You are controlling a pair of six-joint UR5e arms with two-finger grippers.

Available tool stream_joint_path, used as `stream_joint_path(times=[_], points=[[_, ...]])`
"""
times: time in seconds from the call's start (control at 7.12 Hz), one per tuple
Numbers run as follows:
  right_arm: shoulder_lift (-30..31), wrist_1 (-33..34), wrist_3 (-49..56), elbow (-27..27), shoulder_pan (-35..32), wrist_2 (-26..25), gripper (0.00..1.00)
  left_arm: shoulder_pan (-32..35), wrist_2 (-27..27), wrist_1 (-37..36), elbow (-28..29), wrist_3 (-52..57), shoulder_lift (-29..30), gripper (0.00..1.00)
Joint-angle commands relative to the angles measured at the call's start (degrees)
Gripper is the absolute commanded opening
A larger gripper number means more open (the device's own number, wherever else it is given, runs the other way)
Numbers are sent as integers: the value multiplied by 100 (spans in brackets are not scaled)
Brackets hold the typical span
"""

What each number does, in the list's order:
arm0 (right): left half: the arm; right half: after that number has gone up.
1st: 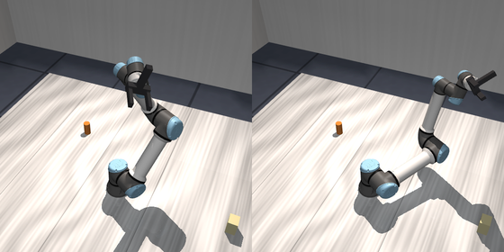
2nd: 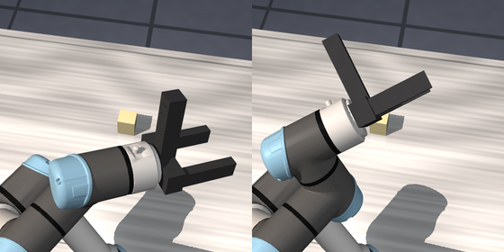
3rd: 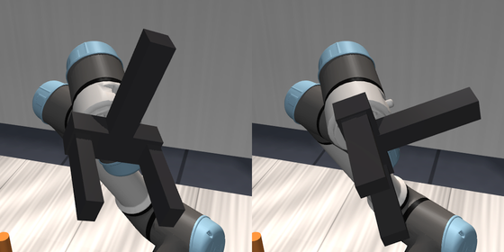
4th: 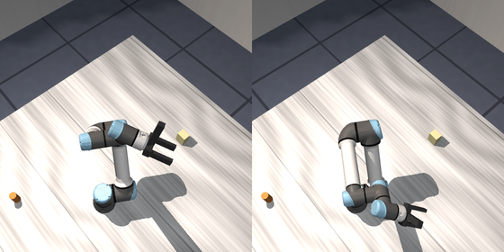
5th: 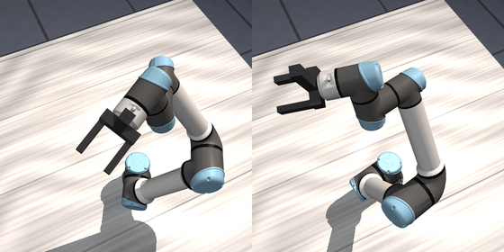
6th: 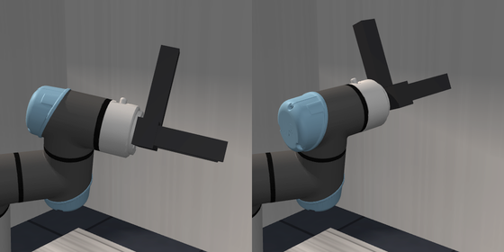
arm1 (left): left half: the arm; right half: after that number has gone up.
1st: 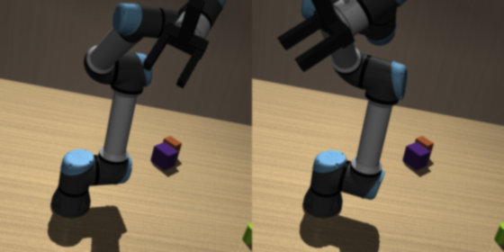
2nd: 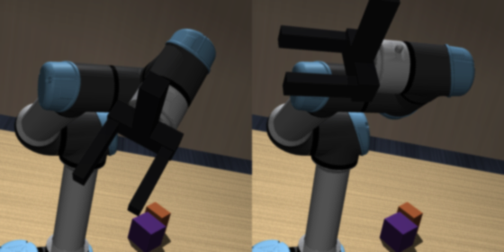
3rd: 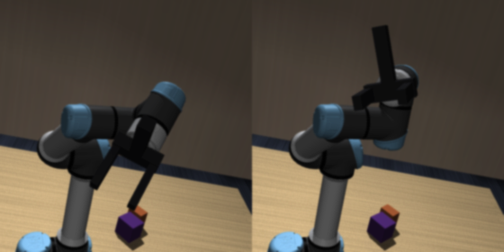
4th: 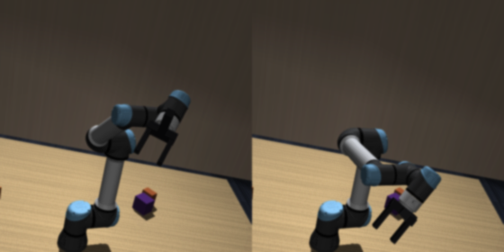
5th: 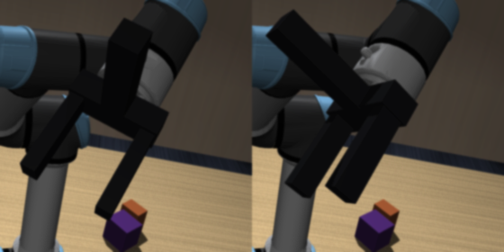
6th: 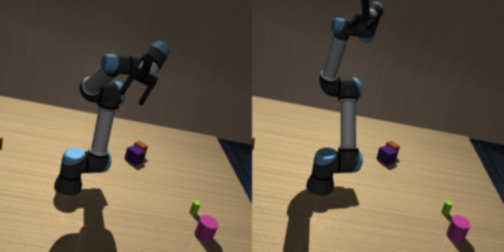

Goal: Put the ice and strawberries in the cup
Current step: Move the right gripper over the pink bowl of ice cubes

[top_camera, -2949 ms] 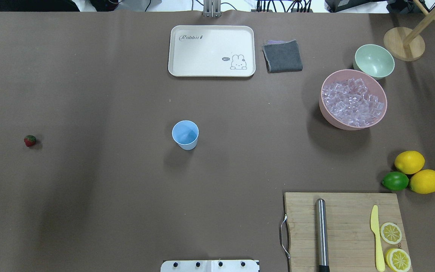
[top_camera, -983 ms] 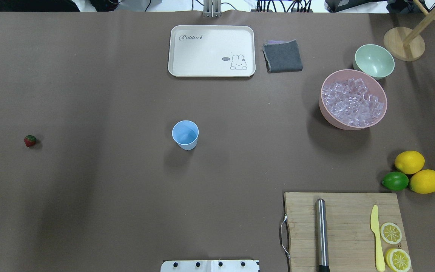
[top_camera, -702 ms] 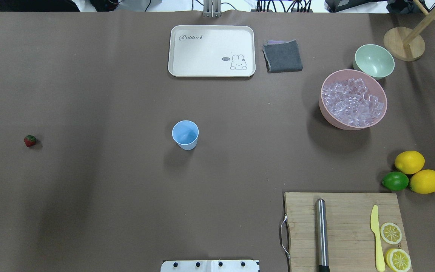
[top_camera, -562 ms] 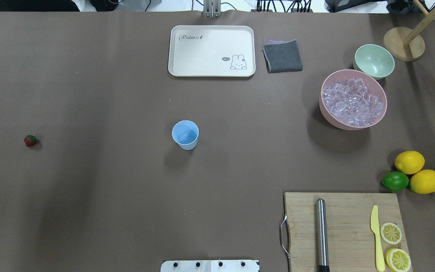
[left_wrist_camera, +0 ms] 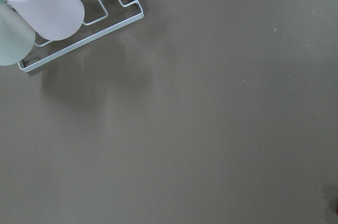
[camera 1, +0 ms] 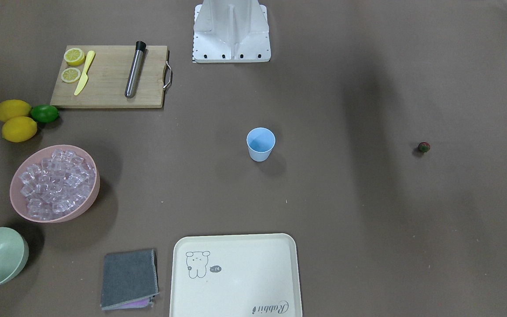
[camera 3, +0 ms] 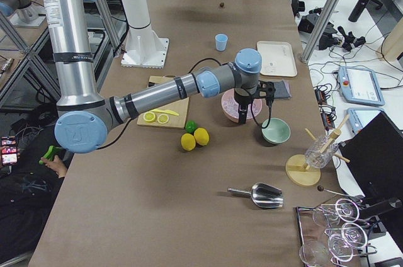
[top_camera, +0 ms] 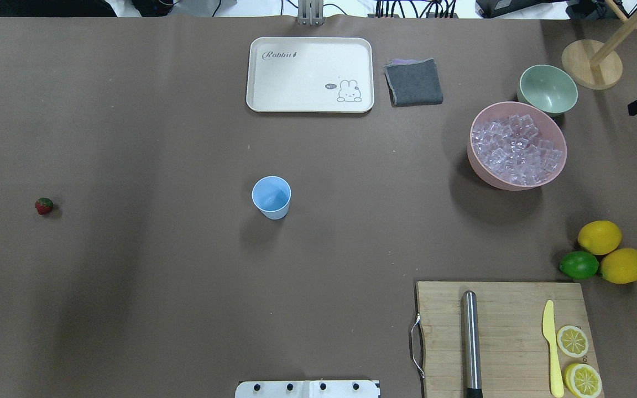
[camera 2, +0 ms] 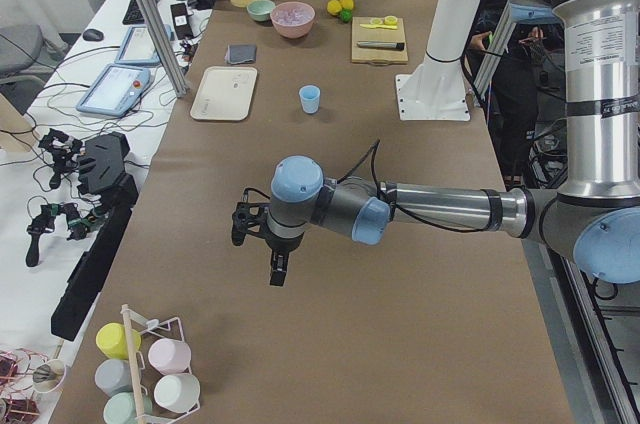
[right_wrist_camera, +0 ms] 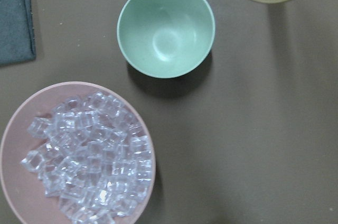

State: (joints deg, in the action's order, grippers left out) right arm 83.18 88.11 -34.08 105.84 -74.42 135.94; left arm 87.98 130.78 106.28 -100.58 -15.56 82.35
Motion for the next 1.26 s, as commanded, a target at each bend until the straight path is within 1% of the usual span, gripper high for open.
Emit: stream_joint_path(times=[0.0, 0.14, 0.28, 0.42, 0.84, 1.12], points=[[-196, -22, -878, 253, 646, -163, 98, 0, 0, 7, 12, 0, -9, 98], [-354, -22, -1090, 192, 866, -434, 98, 0, 0, 7, 12, 0, -9, 98], [-529, -22, -1266, 122, 1103, -524, 98, 0, 0, 7, 29, 9, -9, 98], [-740, -22, -1694, 25, 1262, -568, 98, 0, 0, 15, 55, 9, 0, 98], [-742, -13, -3082, -99, 1281, -577, 95, 0, 0, 16, 56, 9, 0, 98], [-829, -22, -4023, -134, 1360, -656, 95, 0, 0, 24, 56, 9, 9, 98]])
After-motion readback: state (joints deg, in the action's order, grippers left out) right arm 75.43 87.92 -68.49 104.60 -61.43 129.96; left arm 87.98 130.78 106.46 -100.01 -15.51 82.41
